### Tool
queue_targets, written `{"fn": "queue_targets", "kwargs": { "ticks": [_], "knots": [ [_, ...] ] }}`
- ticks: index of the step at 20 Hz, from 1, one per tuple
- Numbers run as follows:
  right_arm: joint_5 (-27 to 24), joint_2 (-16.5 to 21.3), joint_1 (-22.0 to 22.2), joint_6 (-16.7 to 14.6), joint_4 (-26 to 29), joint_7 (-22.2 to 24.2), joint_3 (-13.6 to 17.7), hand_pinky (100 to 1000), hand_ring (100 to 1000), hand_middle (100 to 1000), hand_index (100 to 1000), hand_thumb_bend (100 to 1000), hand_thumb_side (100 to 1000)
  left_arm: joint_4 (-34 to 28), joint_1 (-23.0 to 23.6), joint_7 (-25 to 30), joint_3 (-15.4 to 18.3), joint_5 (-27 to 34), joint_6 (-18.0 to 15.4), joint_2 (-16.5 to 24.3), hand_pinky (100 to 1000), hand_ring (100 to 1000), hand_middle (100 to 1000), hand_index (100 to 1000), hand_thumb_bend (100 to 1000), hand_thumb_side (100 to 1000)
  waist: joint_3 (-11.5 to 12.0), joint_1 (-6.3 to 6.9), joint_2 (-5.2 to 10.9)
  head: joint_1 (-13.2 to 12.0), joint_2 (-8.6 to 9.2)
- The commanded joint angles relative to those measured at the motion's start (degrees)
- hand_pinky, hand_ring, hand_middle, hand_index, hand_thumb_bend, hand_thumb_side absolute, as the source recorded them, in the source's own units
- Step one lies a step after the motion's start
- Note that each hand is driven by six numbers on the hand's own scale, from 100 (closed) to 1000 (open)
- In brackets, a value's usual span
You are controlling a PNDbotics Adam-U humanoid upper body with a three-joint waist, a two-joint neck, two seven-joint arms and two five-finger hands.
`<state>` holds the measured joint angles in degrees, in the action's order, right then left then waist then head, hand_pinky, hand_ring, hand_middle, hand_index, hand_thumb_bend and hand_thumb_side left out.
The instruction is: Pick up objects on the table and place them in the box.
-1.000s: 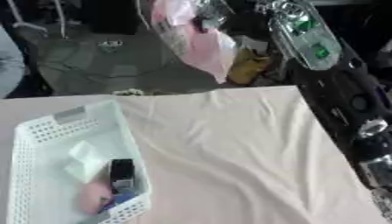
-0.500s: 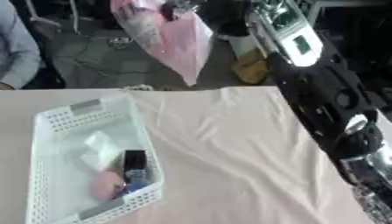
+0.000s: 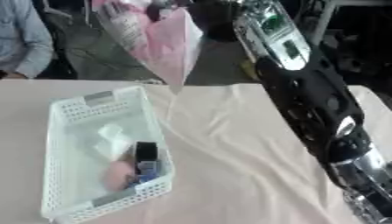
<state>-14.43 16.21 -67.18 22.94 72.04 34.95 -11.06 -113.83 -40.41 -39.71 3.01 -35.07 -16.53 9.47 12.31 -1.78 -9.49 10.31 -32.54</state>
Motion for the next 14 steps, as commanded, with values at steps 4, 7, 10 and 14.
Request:
{"fn": "queue_targets", "kwargs": {
  "ticks": [4, 7, 10, 14],
  "knots": [
    [7.83, -1.55, -0.81, -6.11, -0.15, -3.28, -0.80, 100, 100, 100, 100, 119, 100, -0.76, -1.01, -0.74, 0.35, -0.13, -0.24, 0.03, 858, 914, 785, 814, 100, 748, 0.74, -0.90, 0.40, 0.96, 1.93],
    [23.43, -2.93, -0.85, -15.10, -1.10, -8.19, -2.34, 100, 100, 100, 100, 115, 100, -0.76, -1.23, -1.00, 0.36, -0.18, -0.32, -0.15, 859, 914, 785, 814, 100, 746, 1.29, -0.91, -0.34, 3.92, 3.02],
    [40.59, -5.51, -0.23, -23.29, -4.51, -13.66, -2.84, 100, 100, 100, 100, 112, 100, -0.76, -1.43, -1.38, 0.44, -0.29, -0.35, -0.36, 859, 914, 784, 814, 100, 746, 1.90, -0.78, -0.94, 7.47, 4.20],
    [57.54, -8.86, 0.90, -30.26, -9.12, -21.17, -2.45, 100, 100, 100, 100, 109, 100, -0.76, -1.52, -1.72, 0.59, -0.48, -0.24, -0.60, 859, 914, 784, 814, 100, 745, 2.28, -0.48, -1.42, 9.85, 4.90]
  ]
}}
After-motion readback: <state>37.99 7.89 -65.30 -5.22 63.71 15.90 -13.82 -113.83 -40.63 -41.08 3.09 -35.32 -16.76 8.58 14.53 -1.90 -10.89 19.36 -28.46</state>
